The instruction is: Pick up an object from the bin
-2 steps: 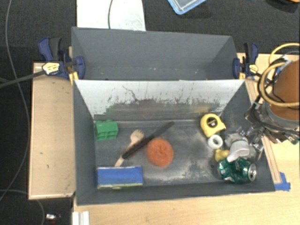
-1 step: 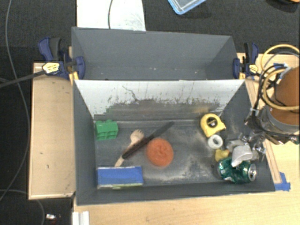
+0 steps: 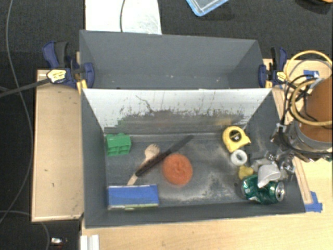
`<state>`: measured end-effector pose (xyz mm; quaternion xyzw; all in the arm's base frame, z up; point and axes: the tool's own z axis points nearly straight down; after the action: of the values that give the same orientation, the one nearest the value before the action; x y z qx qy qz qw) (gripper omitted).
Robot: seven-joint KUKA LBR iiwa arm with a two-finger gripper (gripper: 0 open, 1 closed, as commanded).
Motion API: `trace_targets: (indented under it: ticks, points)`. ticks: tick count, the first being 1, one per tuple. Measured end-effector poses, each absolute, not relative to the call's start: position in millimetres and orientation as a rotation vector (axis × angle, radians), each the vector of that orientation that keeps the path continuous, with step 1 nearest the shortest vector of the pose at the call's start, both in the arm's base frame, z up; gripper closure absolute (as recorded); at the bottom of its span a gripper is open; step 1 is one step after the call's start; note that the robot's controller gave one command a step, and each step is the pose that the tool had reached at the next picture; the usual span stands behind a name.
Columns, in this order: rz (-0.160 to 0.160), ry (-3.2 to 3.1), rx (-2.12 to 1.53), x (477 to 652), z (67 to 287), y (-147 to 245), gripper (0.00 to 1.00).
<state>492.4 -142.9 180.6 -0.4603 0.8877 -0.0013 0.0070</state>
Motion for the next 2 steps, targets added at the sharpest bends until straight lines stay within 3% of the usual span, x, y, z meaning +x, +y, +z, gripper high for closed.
trace_targets:
  ticks: [1,2]
  points:
    - [-0.003,2.788,-1.414,494.7,177,-143,1.00]
    - [-0.007,2.585,-1.758,489.1,196,-141,1.00]
